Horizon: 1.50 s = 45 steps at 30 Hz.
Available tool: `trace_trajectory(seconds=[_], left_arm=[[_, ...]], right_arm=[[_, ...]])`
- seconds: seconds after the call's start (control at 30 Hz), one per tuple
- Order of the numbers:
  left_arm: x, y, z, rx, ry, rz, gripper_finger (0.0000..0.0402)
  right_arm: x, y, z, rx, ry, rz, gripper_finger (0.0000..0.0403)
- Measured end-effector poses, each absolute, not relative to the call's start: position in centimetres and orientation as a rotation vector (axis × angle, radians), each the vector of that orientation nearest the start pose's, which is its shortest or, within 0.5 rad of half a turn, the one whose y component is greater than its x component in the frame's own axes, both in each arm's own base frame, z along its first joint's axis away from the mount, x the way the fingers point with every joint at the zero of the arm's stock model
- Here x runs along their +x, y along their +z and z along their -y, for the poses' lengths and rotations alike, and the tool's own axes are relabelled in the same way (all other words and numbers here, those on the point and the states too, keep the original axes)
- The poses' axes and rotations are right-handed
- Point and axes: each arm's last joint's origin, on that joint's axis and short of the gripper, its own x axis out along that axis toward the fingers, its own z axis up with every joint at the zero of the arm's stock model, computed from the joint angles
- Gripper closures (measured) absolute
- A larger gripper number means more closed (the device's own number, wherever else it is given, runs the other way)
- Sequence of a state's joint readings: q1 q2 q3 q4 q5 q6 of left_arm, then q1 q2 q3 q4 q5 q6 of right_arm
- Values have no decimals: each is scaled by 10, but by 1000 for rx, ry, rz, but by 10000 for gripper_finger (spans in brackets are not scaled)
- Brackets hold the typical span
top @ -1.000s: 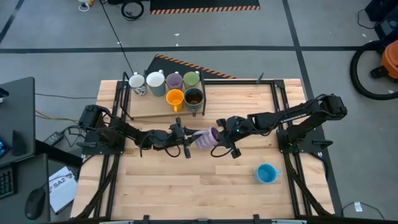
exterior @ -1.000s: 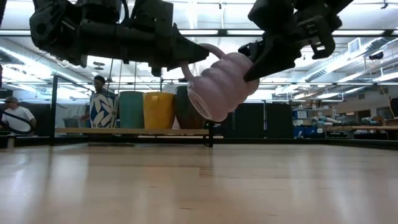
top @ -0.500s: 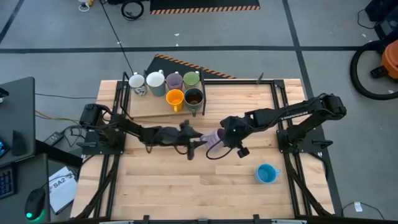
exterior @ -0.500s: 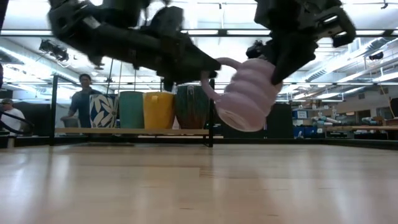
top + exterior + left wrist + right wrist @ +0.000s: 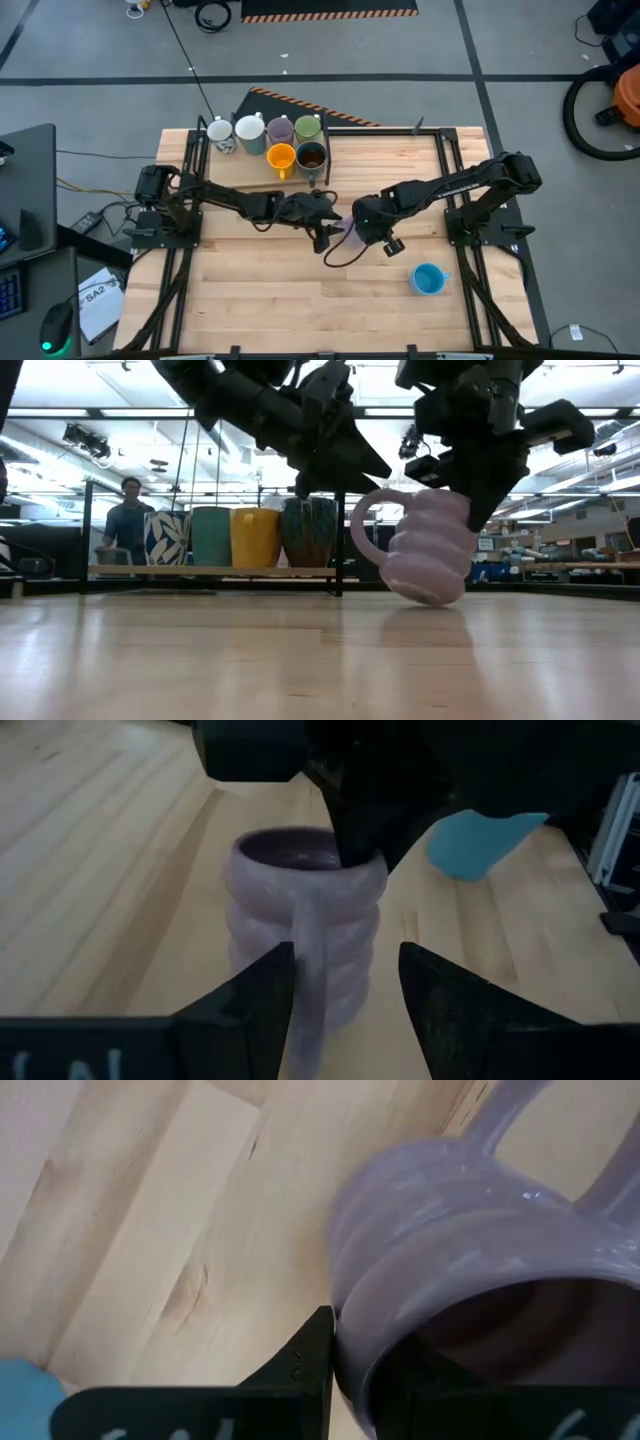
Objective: Place coffee mugs
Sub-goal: Put the purple mug on the shelf
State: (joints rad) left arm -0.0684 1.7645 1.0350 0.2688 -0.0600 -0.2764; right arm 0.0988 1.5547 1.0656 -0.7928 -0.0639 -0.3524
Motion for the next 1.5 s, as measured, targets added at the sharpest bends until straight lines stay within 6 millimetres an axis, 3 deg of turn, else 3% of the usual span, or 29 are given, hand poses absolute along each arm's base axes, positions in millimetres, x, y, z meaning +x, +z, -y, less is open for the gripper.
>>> trace_trajectory(seconds=[0.33,0.67,1.13,1.3,1.5], left_arm=[[380,198,22,-238,69,-470,217],[393,164,17,-213,112,-484,219],[394,169,21,-204,51,-452,341],[393,169,22,-204,53,-460,341],[393,169,24,-212,51,-460,341]], right_arm=[[286,215,-33,-354,356,-1230,352],[285,215,-38,-364,379,-1231,352],[282,215,-41,-338,408,-1252,348],[283,219,-41,-317,385,-1253,320],[287,240,-40,-314,332,-1259,252]])
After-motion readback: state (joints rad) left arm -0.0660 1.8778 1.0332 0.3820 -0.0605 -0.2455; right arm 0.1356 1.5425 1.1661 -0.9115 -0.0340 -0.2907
